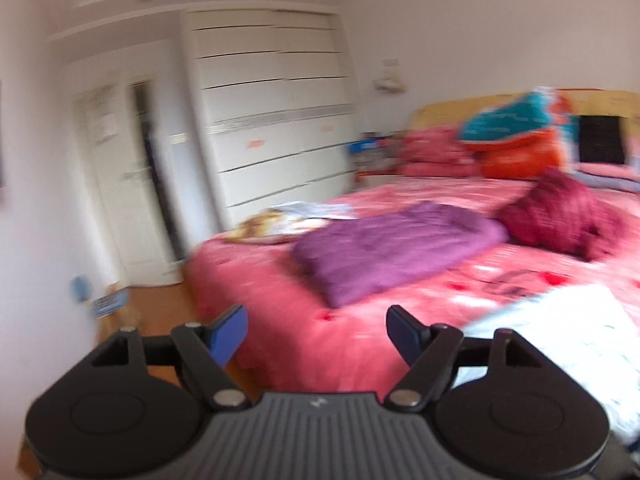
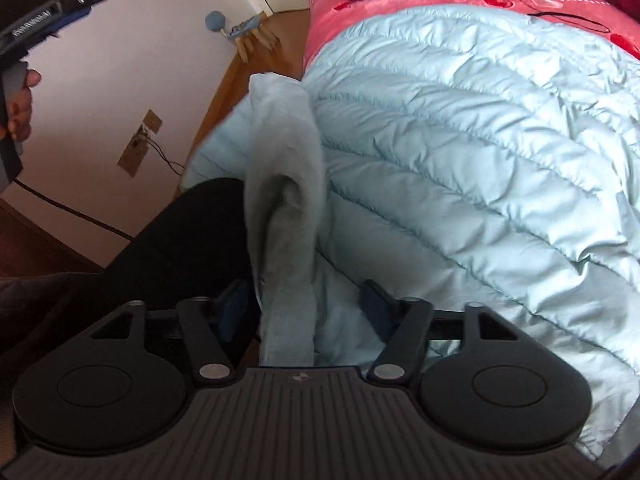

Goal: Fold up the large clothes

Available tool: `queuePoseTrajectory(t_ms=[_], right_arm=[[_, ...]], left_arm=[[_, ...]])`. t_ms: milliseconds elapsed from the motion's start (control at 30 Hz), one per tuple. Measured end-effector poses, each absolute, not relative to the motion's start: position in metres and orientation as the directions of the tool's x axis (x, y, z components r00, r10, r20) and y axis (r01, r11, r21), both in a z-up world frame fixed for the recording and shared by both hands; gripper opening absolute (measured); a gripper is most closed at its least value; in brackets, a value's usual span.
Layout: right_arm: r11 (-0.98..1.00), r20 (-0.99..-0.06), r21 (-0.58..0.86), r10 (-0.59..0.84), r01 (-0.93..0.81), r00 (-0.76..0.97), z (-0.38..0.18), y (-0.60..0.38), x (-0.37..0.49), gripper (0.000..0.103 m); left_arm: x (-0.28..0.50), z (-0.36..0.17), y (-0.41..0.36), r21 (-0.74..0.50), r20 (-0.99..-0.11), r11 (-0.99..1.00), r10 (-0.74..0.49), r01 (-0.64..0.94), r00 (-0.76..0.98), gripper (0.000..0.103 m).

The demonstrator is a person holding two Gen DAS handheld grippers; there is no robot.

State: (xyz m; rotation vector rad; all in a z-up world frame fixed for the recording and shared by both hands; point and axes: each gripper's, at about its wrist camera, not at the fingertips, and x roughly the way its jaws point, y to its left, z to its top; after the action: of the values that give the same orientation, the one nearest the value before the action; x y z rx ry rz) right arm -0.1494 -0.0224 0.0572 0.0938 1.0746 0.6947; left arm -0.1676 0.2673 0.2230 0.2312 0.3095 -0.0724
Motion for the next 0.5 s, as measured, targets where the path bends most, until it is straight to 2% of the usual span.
queuePoseTrajectory(t_ms=[33, 133, 333, 400, 500], right_arm=[[0.797, -0.783, 0.368, 0.544, -0.478, 0.304, 0.058, -0.020, -0.152, 0.023], [0.823, -0.765, 0.324, 0.518, -0.467, 0.382, 0.062, -0.018, -0.153, 0.011], [0.891, -0.692, 0.299, 0.448, -0.341, 0.566, 0.079, -0.045, -0.142, 0.007], [0.894, -0.656, 0.328, 0.447, -0.304, 0.608, 0.085, -0.057, -0.139, 0.007], [0.893, -0.623, 0.343, 0.448, -0.290, 0.642, 0.098, -0.068, -0.134, 0.007]], left_arm=[[-0.169, 0.218, 0.262, 0.219, -0.324, 0.960, -0.096, 0.173, 0.941, 0.076], [-0.175, 0.199, 0.242, 0.256, -0.385, 0.892, -0.261, 0.374, 0.885, 0.077], [-0.181, 0.159, 0.204, 0.243, -0.528, 0.731, -0.452, 0.637, 0.719, 0.076], [-0.182, 0.148, 0.191, 0.243, -0.554, 0.691, -0.477, 0.681, 0.682, 0.076], [-0.183, 0.136, 0.174, 0.333, -0.559, 0.616, -0.481, 0.714, 0.675, 0.076]])
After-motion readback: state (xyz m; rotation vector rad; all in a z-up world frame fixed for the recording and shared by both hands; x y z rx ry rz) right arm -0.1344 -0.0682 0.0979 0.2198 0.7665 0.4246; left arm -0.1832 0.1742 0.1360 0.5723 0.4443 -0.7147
